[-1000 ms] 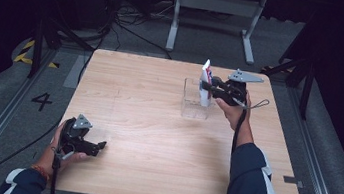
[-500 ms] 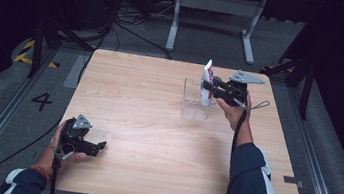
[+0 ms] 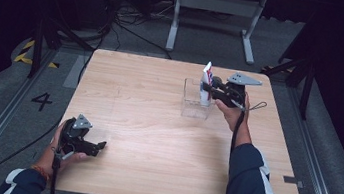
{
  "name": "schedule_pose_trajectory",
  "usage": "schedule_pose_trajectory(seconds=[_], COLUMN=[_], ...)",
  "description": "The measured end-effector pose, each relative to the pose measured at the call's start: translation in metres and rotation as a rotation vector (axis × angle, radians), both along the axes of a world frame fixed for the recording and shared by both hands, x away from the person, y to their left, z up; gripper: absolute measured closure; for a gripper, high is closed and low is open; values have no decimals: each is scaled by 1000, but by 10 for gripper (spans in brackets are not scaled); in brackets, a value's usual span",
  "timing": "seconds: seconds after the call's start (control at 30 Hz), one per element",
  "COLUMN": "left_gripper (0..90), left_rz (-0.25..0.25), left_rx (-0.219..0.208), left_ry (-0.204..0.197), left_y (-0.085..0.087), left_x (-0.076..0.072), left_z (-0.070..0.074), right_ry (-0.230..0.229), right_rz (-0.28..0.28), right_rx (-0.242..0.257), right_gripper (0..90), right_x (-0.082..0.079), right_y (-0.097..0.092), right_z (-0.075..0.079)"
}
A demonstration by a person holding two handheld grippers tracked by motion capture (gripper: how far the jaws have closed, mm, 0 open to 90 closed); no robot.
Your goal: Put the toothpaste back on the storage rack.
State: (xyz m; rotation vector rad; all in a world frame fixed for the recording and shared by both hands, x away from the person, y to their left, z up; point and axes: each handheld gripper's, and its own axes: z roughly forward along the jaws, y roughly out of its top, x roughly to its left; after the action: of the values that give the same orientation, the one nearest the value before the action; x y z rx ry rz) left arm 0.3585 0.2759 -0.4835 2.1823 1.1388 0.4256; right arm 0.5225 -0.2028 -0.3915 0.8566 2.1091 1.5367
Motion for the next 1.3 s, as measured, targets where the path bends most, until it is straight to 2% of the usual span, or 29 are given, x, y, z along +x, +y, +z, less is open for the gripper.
schedule_pose_trajectory(seconds=[0.3, 1.3], left_gripper=[2, 2], left_rz=[0, 0], left_rx=[1, 1], left_ry=[0, 0], left_y=[0, 0], left_x=[0, 0], left_z=[0, 0], right_ry=[22, 86], right_rz=[4, 10], right_rx=[-20, -128], right_gripper=[677, 662], right_x=[-1, -4], right_y=[0, 2], right_z=[-10, -24])
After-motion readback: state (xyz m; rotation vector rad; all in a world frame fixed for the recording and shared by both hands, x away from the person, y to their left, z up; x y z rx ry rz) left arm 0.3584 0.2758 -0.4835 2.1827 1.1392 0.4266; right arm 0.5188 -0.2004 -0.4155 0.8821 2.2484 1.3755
